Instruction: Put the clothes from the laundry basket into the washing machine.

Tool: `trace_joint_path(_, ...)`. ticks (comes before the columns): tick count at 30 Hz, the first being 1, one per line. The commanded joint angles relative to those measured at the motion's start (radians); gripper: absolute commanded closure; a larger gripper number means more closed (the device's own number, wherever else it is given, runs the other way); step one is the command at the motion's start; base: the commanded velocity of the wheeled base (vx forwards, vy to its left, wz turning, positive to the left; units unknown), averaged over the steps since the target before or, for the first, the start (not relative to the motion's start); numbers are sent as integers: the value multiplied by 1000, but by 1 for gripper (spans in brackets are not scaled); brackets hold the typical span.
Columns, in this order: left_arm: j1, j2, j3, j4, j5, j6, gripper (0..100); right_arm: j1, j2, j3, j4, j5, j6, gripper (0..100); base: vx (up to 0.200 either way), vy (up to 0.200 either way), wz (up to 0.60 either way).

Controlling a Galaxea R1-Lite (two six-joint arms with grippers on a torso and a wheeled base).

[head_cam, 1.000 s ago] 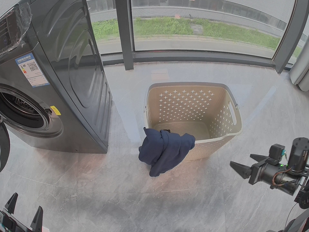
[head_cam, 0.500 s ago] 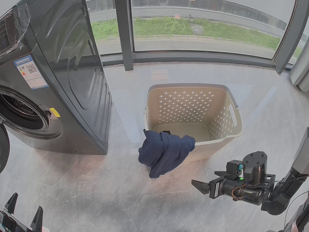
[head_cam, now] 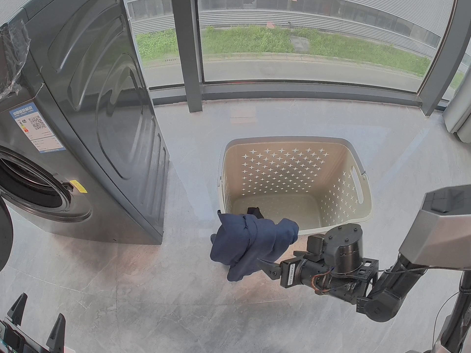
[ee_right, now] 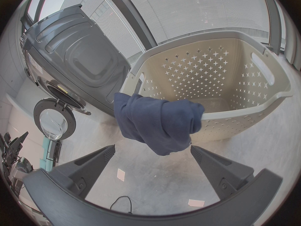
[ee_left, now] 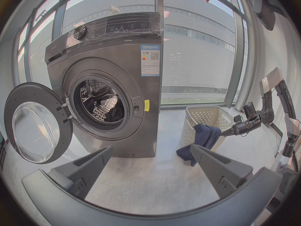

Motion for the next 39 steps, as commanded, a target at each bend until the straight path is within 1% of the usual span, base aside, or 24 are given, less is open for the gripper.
trace_joint_path(1,0,-13,16,0,0,-2,0,21,76,-47,-8,-4,10,0,0,0,0)
trace_joint_path(3,0,-13,16,0,0,-3,0,23,99,-84,-6,-13,12,0,0,0,0)
trace_joint_path(4,-2,-13,16,0,0,-3,0,21,99,-85,-6,-14,12,0,0,0,0)
trace_joint_path(6,-2,-13,16,0,0,-5,0,21,122,-110,-8,-39,12,0,0,0,0)
trace_joint_path(8,-2,-12,16,0,0,-5,0,21,133,-119,-8,-47,12,0,0,0,0)
trace_joint_path(13,-2,-12,16,0,0,-5,0,17,151,-147,-8,-48,12,0,0,0,0)
trace_joint_path(17,-2,-13,16,0,0,-6,0,11,185,-185,-9,-50,21,0,0,0,0)
trace_joint_path(21,-2,-12,16,0,0,-5,0,9,208,-222,-9,-79,30,0,0,0,0)
trace_joint_path(22,-2,-12,16,0,0,-6,0,9,210,-226,-9,-79,32,0,0,0,0)
trace_joint_path(27,-2,-12,16,0,0,-6,0,3,237,-274,-17,-85,32,0,0,0,0)
trace_joint_path(32,-2,-12,16,0,0,-6,0,-9,266,-282,-66,-85,19,0,0,0,0)
trace_joint_path(33,-2,-12,16,0,0,-6,0,-9,266,-280,-70,-85,19,100,0,0,0)
trace_joint_path(39,-2,-12,16,0,0,-6,0,-5,262,-271,-78,-83,21,100,0,0,0)
